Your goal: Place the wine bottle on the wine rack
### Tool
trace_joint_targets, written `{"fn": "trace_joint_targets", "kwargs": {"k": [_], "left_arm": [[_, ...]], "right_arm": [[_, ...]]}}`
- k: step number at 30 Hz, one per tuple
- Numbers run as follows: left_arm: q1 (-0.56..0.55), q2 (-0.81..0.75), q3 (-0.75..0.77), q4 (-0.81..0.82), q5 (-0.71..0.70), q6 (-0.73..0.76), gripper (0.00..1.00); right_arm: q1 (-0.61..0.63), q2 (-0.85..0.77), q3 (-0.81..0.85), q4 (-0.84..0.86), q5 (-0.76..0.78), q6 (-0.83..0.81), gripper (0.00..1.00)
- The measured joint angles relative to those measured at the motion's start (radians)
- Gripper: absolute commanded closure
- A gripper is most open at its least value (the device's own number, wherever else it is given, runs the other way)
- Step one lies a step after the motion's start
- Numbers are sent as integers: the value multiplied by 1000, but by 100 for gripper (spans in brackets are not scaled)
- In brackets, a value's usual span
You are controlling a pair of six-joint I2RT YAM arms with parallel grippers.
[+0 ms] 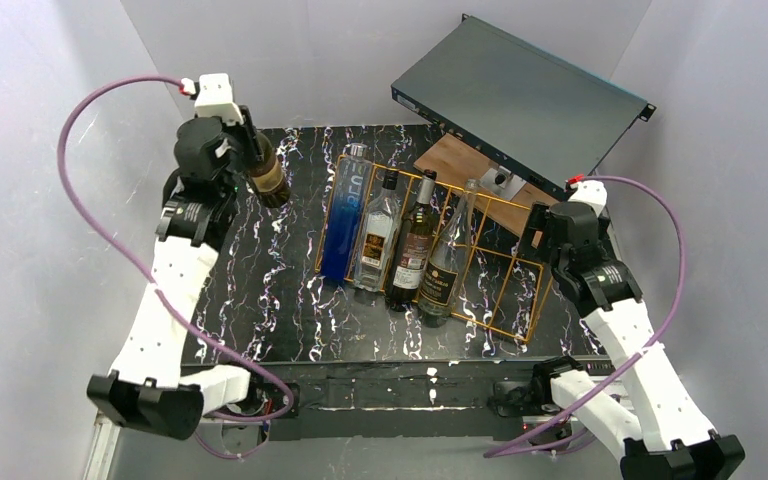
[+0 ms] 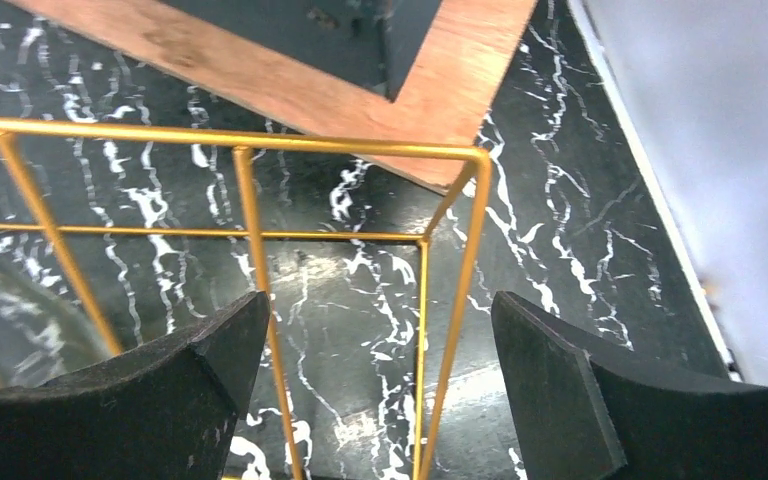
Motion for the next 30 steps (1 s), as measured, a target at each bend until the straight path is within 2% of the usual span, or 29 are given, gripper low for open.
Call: {"fn": "trace_joint_targets", "kwargs": {"k": [7,18,21,25,30], "left_arm": [[1,-114,-3,-95,138,-100,100],[-79,-108,74,-223,425,-266,100],[-132,-105,106,-229,464,-295,100],[-250,-88,140,-229,489,-319,100],[-412,-40,146,-219,484,-340,100]], "right_arm": [[0,78,17,-23,117,-15,22],[-1,79,16,-27,209,-29,33],[-1,74,15,-27,209,-29,34],[-1,62,13,-29,202,-29,43],[-1,51,15,-46,168,-29,40]]}}
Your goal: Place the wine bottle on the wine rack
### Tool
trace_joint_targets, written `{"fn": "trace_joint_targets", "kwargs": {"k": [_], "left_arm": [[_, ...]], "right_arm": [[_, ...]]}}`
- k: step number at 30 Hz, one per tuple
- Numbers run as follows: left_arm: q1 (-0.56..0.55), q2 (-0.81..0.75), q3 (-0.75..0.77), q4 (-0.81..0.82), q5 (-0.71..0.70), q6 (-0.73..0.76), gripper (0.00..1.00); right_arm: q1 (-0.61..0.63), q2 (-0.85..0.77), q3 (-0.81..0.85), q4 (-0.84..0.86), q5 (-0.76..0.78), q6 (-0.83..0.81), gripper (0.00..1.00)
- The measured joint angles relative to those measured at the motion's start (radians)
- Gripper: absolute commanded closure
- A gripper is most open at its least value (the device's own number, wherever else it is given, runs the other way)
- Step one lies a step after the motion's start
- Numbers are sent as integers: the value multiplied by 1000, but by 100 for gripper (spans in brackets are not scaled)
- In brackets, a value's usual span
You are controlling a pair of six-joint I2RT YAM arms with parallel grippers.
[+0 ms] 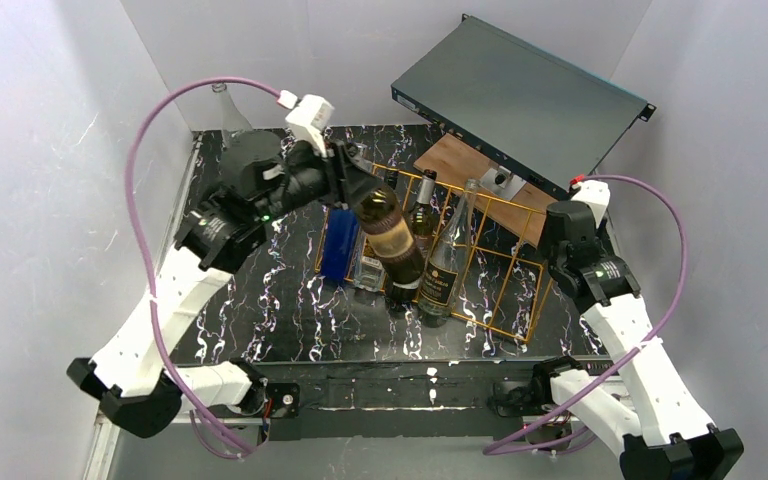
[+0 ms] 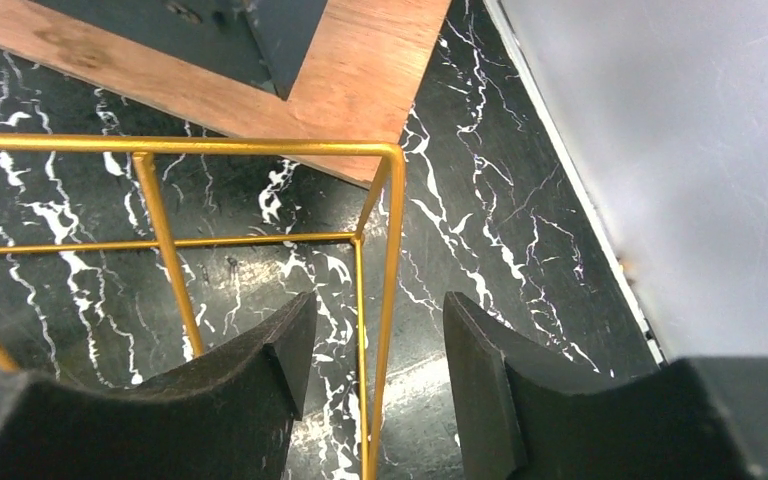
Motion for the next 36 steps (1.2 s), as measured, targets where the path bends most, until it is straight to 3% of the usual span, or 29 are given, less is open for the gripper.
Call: {"fn": "trace_joint_targets", "kwargs": {"k": [4,15,33,36], "left_arm": [[-106,68,-1,20,-16,-8,100],[-291,284,2,111,-93,0,100],[-396,550,105,145,-108,39,100],[-395,584,126,160,-108,44,100]], "right_arm": [[0,-47,21,-24,-29,-8,29],[0,-237,41,-24,-62,-29,13],[0,-185,-27,3,-66,13,6],[0,-130,-61,23,-38,3,13]]}}
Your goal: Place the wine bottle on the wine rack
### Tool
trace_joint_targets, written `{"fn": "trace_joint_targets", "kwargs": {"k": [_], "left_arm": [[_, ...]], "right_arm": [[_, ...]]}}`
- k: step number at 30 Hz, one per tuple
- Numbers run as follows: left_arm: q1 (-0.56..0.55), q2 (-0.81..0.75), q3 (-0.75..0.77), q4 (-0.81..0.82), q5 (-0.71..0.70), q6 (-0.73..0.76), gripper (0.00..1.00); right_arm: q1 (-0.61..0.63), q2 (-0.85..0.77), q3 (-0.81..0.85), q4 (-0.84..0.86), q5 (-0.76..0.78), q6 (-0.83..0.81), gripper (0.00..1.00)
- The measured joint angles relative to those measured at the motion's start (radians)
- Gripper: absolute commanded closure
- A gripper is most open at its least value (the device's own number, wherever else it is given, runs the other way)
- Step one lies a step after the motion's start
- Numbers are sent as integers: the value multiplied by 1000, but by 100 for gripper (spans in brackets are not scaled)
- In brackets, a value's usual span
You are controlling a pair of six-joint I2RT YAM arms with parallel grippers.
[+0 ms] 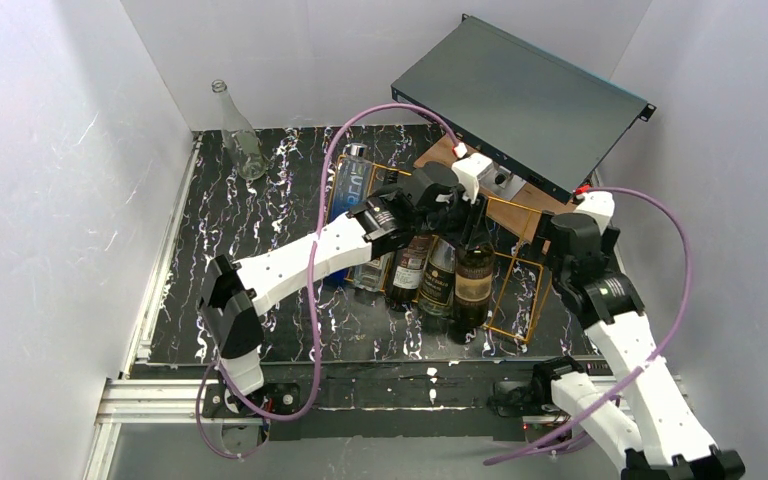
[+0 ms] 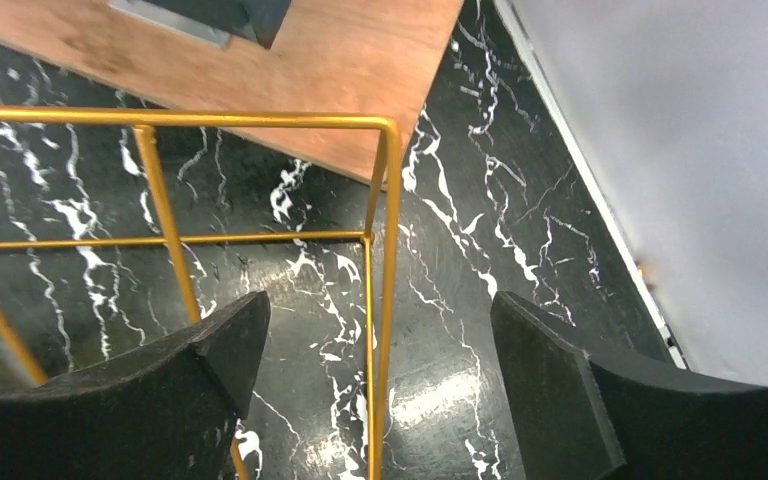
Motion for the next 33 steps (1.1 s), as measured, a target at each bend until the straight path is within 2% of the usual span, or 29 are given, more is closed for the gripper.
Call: {"fn": "trace_joint_targets", "kwargs": {"k": [6,15,23,33], "left_arm": [[0,70,31,17,1,8,100],[-6,101,63,3,0,35,100],[-9,142,88,10,-4,43,100],[-11,158,104,2,-7,47,100]], "right_arm": [[0,108,-43,57,2,-24,17],[-16,116,-109,126,32,-31,37],[-19,117,-128,156,22,-50,72],[-27,127,-128,157,51,-48,99]]}}
